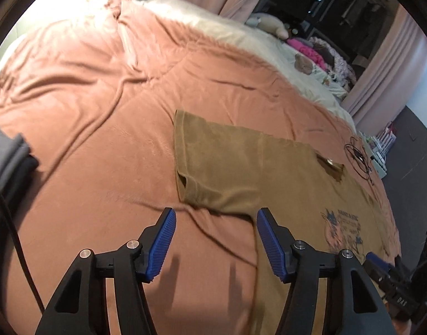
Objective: Fold small clothes
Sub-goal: 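Lower the left tool to the T-shirt's side edge and close on it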
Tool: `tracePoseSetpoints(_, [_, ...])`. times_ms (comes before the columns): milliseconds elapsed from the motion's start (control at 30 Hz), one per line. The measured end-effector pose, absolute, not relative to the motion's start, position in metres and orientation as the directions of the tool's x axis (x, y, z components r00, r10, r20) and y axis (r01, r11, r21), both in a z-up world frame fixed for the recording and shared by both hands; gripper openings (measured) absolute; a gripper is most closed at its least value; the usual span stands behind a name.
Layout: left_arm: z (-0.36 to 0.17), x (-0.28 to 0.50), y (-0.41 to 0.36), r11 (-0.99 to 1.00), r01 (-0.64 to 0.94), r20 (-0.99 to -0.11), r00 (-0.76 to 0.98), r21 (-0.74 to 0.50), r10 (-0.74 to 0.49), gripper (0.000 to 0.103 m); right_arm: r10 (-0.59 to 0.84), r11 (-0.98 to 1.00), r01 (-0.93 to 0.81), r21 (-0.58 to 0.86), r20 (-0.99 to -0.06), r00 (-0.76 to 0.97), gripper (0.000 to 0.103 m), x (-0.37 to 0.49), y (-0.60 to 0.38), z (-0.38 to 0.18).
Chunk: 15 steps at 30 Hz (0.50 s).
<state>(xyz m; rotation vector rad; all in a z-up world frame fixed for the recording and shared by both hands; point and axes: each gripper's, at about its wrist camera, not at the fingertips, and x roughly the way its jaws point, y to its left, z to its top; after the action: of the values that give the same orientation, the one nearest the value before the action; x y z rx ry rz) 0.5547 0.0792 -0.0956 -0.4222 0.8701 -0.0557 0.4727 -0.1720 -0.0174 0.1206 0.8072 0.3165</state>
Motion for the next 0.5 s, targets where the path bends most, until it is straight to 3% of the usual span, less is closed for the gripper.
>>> tracePoseSetpoints(67, [-0.107,0.574,0.087,0.906,-0.142,-0.740,0.634,-0.398,-0.225,0.062,0.346,0.938,-0.241,0.248,-0.706,0.618,0.064,0.495,-0.165,-0.024])
tracePoseSetpoints(333, [-0.152,0.636,0.104,0.875,-0.178,-0.774,0.565,-0.451,-0.284,0.059,0.407,0.913,-0.272,0.304,-0.730,0.550,0.053,0.571,-0.133,-0.045])
tracePoseSetpoints(433, [-0.166,0.650,0.107,0.861,-0.198,-0.787,0.536,-0.469,-0.305,0.050,0.433,0.901,-0.271,0.339,-0.731,0.527,0.041,0.598,-0.126,-0.060])
tracePoseSetpoints(500, [-0.169,0.655,0.106,0.860,-0.203,-0.793,0.525,-0.469,-0.309,0.032,0.450,0.893,-0.271,0.359,-0.731,0.514,0.037,0.610,-0.121,-0.068])
